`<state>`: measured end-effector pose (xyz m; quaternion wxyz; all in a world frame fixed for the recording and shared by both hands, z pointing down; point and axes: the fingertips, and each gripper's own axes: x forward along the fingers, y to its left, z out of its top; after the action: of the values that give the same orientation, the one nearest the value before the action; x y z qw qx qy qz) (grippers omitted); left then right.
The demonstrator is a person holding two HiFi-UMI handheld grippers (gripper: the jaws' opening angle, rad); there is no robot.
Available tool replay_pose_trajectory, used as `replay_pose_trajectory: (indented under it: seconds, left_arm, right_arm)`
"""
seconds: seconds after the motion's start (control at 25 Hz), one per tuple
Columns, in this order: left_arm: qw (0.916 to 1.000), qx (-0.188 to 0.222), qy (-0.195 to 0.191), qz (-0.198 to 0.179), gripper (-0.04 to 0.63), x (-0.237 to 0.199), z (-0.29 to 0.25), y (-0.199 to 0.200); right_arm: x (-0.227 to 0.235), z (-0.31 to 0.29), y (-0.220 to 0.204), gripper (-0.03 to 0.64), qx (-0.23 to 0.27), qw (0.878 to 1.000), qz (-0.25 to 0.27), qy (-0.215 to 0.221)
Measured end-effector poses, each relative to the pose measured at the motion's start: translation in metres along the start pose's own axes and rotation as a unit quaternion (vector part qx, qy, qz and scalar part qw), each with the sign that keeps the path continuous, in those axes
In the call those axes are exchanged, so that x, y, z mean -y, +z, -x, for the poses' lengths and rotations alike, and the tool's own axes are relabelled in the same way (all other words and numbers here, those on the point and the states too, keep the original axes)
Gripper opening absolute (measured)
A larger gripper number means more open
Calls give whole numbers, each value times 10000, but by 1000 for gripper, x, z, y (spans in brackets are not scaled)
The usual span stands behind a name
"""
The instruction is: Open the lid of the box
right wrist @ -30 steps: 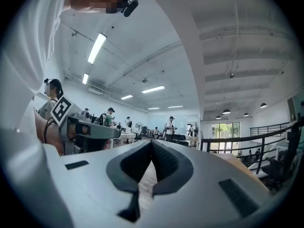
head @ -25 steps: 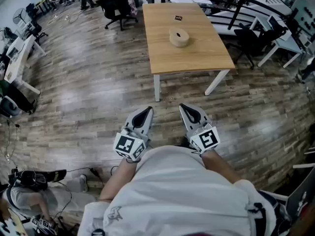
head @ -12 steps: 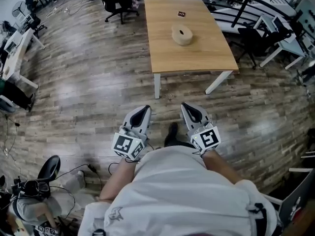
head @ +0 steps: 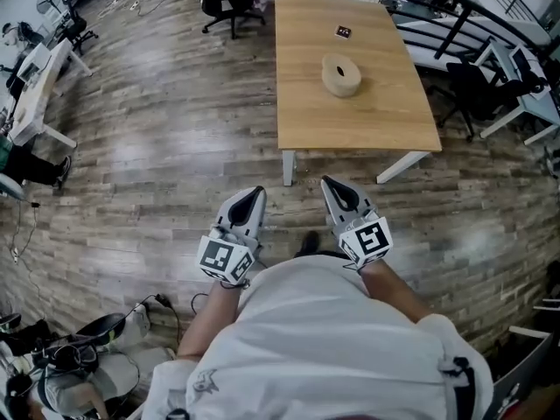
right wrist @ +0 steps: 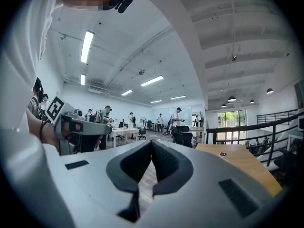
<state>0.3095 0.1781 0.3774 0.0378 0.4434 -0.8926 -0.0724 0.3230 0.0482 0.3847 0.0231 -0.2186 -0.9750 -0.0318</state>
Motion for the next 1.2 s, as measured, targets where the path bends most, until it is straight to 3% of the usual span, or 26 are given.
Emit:
replay_pose_trajectory:
  seconds: [0.4,0.76,1.2]
  left_arm:
    - [10000,-44,34,35,6,-18,-86,4]
    - [9998,-75,-75,175,6,-42,-129,1]
    - [9978,-58,-643,167,6,-130,-174,18]
  right_arm:
    - [84,-40,-4,5,-59,9999,-92,110]
    - [116,-67,-13,5,-164,9998,-108,74]
    - [132,-151,-8,5,-216,9987,-88,-455]
